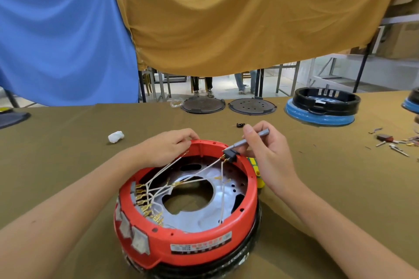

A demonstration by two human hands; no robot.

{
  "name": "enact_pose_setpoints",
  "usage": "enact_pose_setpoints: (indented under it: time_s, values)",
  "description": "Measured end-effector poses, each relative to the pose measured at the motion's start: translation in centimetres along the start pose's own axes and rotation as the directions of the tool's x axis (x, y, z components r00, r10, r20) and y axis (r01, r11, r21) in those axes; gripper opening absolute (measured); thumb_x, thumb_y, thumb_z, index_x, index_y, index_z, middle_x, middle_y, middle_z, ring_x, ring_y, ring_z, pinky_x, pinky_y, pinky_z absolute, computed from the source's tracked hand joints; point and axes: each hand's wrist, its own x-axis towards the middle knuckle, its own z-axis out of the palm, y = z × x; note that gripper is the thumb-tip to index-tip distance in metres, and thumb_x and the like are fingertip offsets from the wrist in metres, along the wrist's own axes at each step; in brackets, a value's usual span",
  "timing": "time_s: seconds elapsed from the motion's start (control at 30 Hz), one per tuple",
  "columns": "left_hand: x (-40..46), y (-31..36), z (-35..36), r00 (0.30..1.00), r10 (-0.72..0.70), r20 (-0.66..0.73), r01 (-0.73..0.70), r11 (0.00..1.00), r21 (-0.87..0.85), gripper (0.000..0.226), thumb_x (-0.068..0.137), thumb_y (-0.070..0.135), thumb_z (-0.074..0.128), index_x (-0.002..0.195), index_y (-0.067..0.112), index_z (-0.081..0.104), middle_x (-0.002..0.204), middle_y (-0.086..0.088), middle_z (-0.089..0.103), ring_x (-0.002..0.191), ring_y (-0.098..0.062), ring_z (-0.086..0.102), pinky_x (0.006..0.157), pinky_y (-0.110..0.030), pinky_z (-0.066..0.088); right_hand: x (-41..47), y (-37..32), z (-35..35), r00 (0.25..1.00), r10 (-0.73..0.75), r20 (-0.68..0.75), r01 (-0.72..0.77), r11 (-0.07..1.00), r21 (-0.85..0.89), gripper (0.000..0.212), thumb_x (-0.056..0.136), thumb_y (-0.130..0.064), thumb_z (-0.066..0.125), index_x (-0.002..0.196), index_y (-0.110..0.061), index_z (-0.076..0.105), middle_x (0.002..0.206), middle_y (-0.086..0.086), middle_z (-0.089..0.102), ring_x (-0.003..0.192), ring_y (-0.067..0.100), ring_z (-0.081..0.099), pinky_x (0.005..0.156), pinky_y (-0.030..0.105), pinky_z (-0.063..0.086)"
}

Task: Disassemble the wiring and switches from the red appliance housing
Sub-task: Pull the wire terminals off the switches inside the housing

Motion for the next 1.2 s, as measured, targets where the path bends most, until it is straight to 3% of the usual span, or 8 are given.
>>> enact_pose_setpoints:
  time_s: [0.17, 0.3, 0.47, 0.67, 0.77, 0.83, 0.97, 1.2]
  values:
    - [-0.4, -0.3, 0.1, 0.997, 0.026, -0.07, -0.032, 0.997, -0.077, 0.022, 0.105, 0.023, 0.039, 0.114, 0.037, 0.053, 0.106, 0.004, 0.064, 0.1, -0.016, 0.06, 0.092, -0.036, 0.047, -0.4, 0.0, 0.3, 0.997, -0.078, -0.015, 0.076, 0.994, -0.084, 0.029, 0.1, -0.033, 0.057, 0.078, -0.015, 0.053, 0.068, 0.001, 0.07, 0.072, 0.024, 0.072, 0.073, 0.056, 0.057]
    - [-0.8, 0.4, -0.4, 0.984, 0.08, -0.159, -0.105, 0.983, -0.154, 0.01, 0.099, 0.028, 0.053, 0.094, 0.031, 0.06, 0.112, 0.011, 0.061, 0.108, -0.004, 0.057, 0.098, -0.029, 0.044, -0.6, -0.1, 0.4, 0.992, -0.125, -0.026, 0.121, 0.984, -0.135, 0.032, 0.102, -0.029, 0.055, 0.077, -0.009, 0.051, 0.065, -0.002, 0.067, 0.066, 0.018, 0.068, 0.066, 0.044, 0.054]
    - [-0.6, 2.9, 0.8, 0.991, 0.117, -0.058, -0.119, 0.993, -0.025, 0.016, 0.091, 0.046, 0.061, 0.091, 0.032, 0.069, 0.124, 0.012, 0.05, 0.118, -0.003, 0.046, 0.101, -0.028, 0.032, -0.7, -0.1, 0.4, 0.986, -0.167, -0.015, 0.162, 0.973, -0.167, 0.033, 0.101, -0.03, 0.055, 0.077, -0.008, 0.051, 0.068, 0.005, 0.066, 0.063, 0.017, 0.065, 0.063, 0.037, 0.052]
    - [0.3, 4.4, 1.5, 0.996, 0.079, -0.046, -0.081, 0.996, -0.044, 0.016, 0.089, 0.037, 0.068, 0.087, 0.023, 0.075, 0.115, 0.012, 0.057, 0.096, 0.007, 0.049, 0.075, 0.0, 0.037, -0.7, 0.3, 0.2, 0.981, -0.196, 0.001, 0.194, 0.966, -0.168, 0.031, 0.102, -0.028, 0.055, 0.076, -0.012, 0.051, 0.068, 0.001, 0.066, 0.062, 0.006, 0.064, 0.06, 0.018, 0.048]
    - [0.4, 4.5, 1.9, 0.997, 0.055, -0.058, -0.059, 0.997, -0.056, 0.01, 0.085, 0.037, 0.07, 0.079, 0.031, 0.075, 0.11, 0.02, 0.057, 0.103, 0.004, 0.053, 0.103, -0.033, 0.041, -0.7, 0.3, 0.3, 0.974, -0.228, 0.009, 0.226, 0.958, -0.178, 0.03, 0.102, -0.026, 0.056, 0.074, -0.016, 0.05, 0.068, -0.002, 0.066, 0.061, 0.005, 0.064, 0.058, 0.014, 0.044]
    - [0.4, 4.7, 2.0, 0.996, 0.04, -0.078, -0.045, 0.996, -0.071, 0.008, 0.082, 0.038, 0.07, 0.074, 0.037, 0.072, 0.106, 0.024, 0.058, 0.107, -0.003, 0.055, 0.107, -0.047, 0.036, -0.6, 0.3, 0.3, 0.968, -0.25, 0.025, 0.25, 0.948, -0.197, 0.03, 0.102, -0.027, 0.056, 0.075, -0.012, 0.051, 0.067, 0.003, 0.064, 0.06, 0.011, 0.063, 0.056, 0.019, 0.045]
    - [0.3, 5.4, 2.0, 0.997, 0.015, -0.069, -0.023, 0.992, -0.123, 0.012, 0.067, 0.049, 0.062, 0.074, 0.043, 0.07, 0.097, 0.023, 0.063, 0.102, -0.007, 0.058, 0.107, -0.049, 0.036, -0.6, 0.3, 0.2, 0.958, -0.276, 0.075, 0.286, 0.93, -0.23, 0.031, 0.102, -0.027, 0.055, 0.077, -0.009, 0.052, 0.067, 0.001, 0.06, 0.06, 0.016, 0.061, 0.053, 0.023, 0.043]
    - [1.1, 4.8, 1.7, 1.0, 0.019, 0.011, -0.015, 0.972, -0.234, 0.01, 0.08, 0.03, 0.075, 0.069, 0.029, 0.075, 0.104, -0.005, 0.068, 0.099, -0.023, 0.062, 0.089, -0.038, 0.049, -0.5, 0.1, 0.0, 0.916, -0.364, 0.171, 0.4, 0.863, -0.308, 0.03, 0.102, -0.029, 0.055, 0.077, -0.011, 0.053, 0.065, -0.009, 0.058, 0.06, 0.011, 0.057, 0.055, 0.016, 0.039]
